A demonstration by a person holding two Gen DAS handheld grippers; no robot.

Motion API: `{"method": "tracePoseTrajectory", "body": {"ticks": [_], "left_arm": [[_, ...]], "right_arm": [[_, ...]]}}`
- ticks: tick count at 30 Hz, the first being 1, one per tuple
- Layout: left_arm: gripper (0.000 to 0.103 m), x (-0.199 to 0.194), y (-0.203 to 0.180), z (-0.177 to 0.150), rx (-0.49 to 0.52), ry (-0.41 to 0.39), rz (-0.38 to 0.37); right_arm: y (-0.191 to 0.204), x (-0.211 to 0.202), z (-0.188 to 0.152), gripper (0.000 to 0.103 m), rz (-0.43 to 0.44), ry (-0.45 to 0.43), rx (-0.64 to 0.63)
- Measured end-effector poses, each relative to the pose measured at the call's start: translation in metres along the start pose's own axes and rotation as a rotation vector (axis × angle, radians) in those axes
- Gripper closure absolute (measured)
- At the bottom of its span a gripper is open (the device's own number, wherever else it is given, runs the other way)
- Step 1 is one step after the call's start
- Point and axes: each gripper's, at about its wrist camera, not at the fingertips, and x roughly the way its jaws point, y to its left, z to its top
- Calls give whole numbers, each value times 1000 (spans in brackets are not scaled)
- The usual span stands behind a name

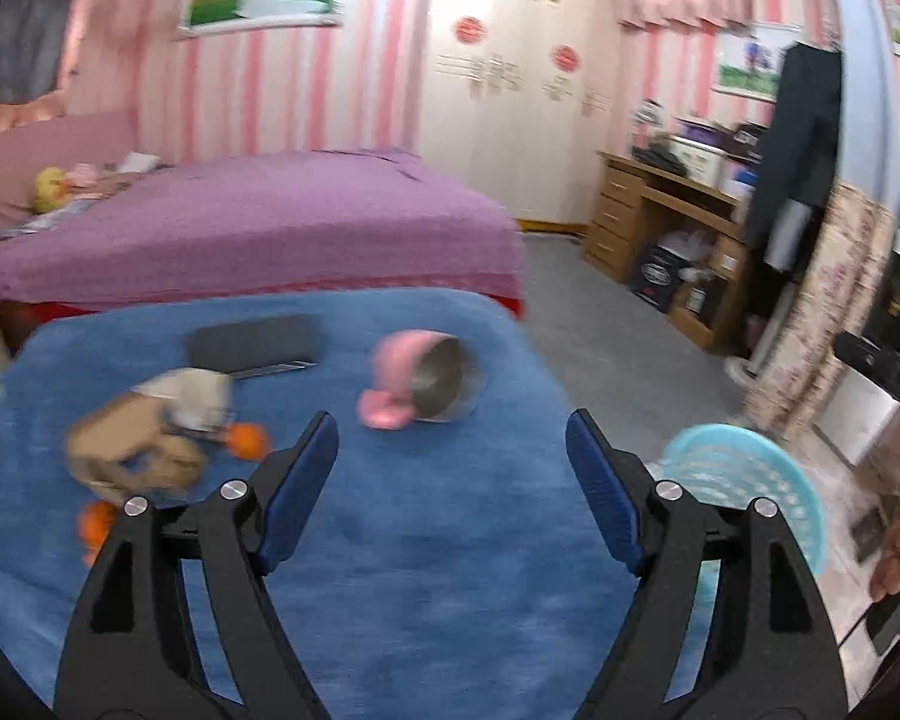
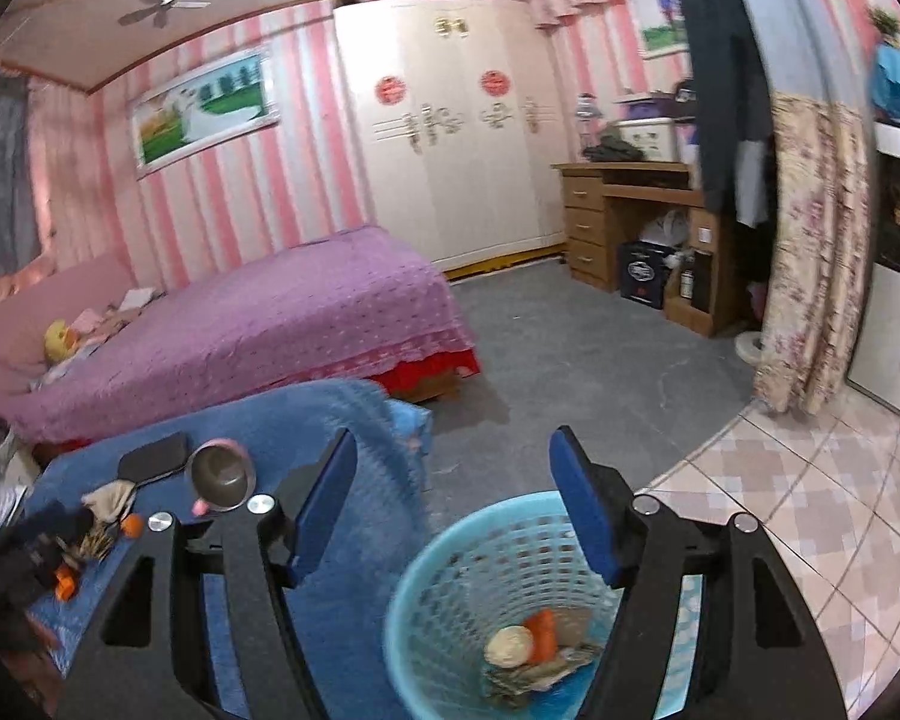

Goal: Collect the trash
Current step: 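Move both open tools back over the trash on the blanket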

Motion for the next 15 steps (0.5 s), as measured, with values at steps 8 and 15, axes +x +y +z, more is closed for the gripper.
{"method": "tracePoseTrajectory", "body": {"ticks": [8, 15], "left_arm": [[25, -22, 118, -22, -166, 1, 119], [25, -29, 175, -32, -221, 9, 197]], "right_arm": [[92, 12, -22, 35, 118, 53, -128], [159, 22, -47, 34, 212, 119, -213]]}}
